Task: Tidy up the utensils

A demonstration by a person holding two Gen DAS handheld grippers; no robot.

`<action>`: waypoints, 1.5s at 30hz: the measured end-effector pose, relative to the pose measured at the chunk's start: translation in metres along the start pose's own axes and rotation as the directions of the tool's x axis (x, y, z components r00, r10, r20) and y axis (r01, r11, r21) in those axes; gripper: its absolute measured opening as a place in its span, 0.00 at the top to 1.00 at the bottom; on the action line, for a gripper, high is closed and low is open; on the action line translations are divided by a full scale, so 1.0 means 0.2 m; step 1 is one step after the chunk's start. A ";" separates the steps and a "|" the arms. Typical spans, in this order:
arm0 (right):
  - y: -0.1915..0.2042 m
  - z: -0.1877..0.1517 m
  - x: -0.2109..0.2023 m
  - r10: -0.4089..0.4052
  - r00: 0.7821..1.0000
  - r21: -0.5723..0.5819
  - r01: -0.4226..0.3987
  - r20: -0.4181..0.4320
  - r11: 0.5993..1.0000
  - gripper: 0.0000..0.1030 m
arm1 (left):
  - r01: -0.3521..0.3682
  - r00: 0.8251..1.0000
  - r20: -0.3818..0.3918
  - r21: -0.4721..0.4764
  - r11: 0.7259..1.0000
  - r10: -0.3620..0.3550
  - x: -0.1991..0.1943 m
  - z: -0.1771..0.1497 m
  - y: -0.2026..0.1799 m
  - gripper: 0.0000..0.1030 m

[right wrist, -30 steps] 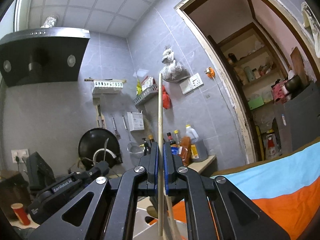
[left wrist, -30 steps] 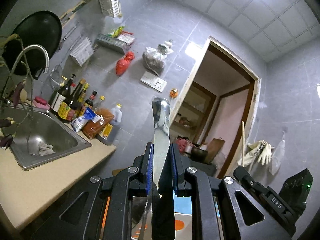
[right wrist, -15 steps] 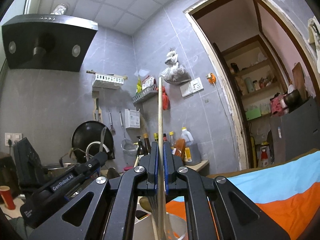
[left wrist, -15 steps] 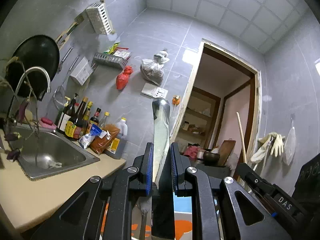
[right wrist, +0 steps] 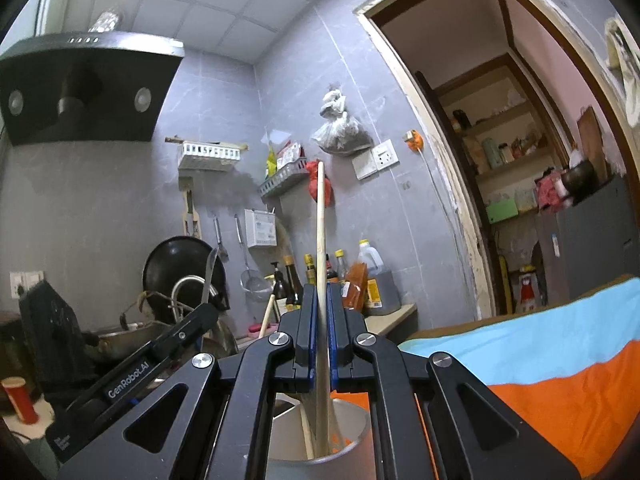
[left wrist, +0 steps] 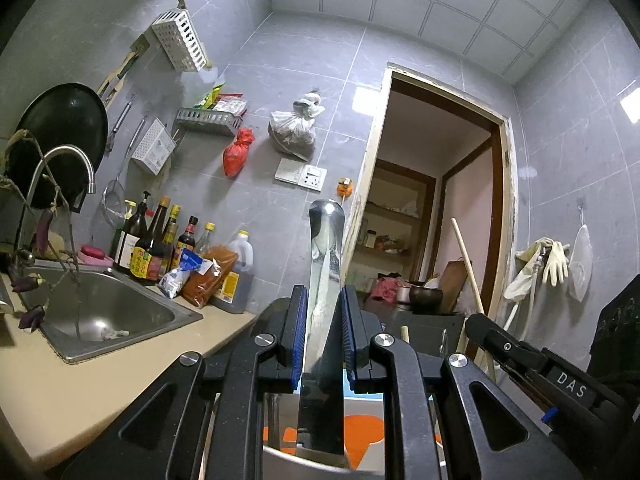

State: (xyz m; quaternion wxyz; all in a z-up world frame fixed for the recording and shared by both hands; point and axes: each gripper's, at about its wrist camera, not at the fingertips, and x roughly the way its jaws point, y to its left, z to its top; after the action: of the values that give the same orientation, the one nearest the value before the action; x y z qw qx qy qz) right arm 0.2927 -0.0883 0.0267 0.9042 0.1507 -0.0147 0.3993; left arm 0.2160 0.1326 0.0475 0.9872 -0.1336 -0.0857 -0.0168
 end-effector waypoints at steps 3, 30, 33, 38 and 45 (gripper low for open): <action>-0.03 0.00 0.00 0.004 1.000 0.037 -0.004 -0.007 0.999 0.97 | 0.010 1.000 -0.009 -0.016 1.000 -0.010 0.00 -0.01 0.00 0.87; -0.02 -0.01 -0.04 -0.013 0.999 0.075 0.017 -0.053 0.997 0.96 | 0.036 0.999 -0.035 -0.074 0.997 -0.038 -0.11 0.04 0.01 0.87; 0.00 0.00 -0.04 -0.017 0.998 0.068 0.021 -0.066 0.997 0.94 | 0.041 0.998 -0.044 -0.089 0.995 -0.045 -0.11 0.05 0.02 0.85; 0.02 0.02 -0.09 -0.047 0.997 0.041 0.050 -0.065 0.998 0.75 | 0.039 0.994 -0.098 -0.112 0.993 -0.050 -0.12 0.08 0.02 0.72; 0.06 0.05 -0.15 -0.111 0.990 0.008 0.112 -0.089 0.994 0.58 | 0.019 0.975 -0.218 -0.066 0.998 -0.033 -0.13 0.10 -0.05 0.59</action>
State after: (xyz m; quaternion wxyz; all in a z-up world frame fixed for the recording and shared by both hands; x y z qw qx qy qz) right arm 0.2646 -0.1059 0.0355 0.9238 0.1393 0.0364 0.3547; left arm 0.1874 0.1291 0.0641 0.9855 -0.1614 0.0222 -0.0469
